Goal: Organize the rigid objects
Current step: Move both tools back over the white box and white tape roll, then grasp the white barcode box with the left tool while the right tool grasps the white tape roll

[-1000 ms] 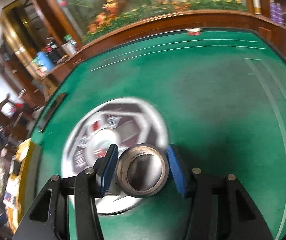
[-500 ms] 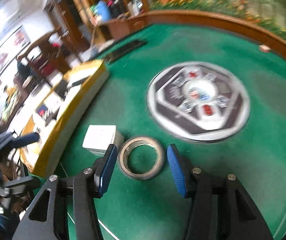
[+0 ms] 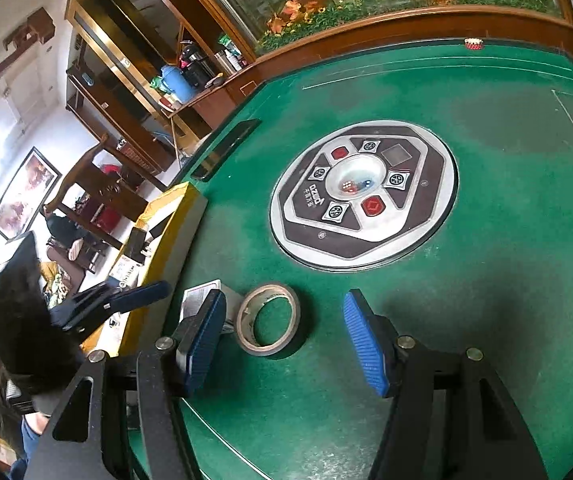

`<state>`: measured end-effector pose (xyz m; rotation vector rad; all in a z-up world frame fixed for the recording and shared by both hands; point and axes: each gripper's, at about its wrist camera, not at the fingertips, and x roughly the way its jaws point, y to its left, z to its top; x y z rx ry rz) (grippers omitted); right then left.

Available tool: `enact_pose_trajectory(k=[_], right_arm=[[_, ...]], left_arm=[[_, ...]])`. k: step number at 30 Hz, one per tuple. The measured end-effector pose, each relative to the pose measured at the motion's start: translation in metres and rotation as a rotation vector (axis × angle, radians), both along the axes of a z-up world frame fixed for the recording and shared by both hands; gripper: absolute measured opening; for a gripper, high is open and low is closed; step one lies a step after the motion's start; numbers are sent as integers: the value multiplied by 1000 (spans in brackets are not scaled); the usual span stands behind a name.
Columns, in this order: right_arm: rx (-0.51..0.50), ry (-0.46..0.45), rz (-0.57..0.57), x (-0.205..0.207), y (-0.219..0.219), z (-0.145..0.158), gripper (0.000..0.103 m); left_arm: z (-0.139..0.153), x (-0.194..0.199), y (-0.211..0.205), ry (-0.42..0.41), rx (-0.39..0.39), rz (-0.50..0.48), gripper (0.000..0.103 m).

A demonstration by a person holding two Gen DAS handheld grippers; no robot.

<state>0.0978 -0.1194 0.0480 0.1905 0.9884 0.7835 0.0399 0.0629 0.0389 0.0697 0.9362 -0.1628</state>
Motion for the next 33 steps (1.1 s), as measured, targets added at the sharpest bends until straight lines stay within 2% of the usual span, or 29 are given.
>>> enact_pose_trajectory(k=[3,4,5,6,8,12,19,22,24,27,31,33], right_arm=[[4,-6,5,-2,1,2,61],[3,-10,2,-2,1,3,61],[1,-15,2,-3,2,4,61],[-3,-25,4,-5,2,5,61],[-11,-35,3,-6,4,6,61],[-17,-43,4,-6,5,6,61],[-37,-62,0,-7,8,6,61],[-39,-65,-2,-7,9,6,61],[-42,-60,1,-7,10,5,61],[-51,-61,12,-9,13,3,61],[-49,-70,14,-10,14,4,61],[-49,-74,11,-10,13,5,61]], left_arm=[[-4,4,-4,1,20,-5,78],[-4,3,-6,-3,36,8,73],[-4,2,-6,-9,48,24,57],[-2,0,-6,-20,58,37,58],[-1,-4,-2,-25,9,35,57],[0,-21,-6,-41,-13,33,57],[-1,-22,-24,-28,47,-18,59],[-3,-15,-26,-17,47,-12,66],[-5,-12,-28,-18,60,-3,66],[-7,-13,-34,-25,65,-7,77],[-10,-13,-36,-52,67,22,78],[-11,-12,-32,-57,79,59,72]])
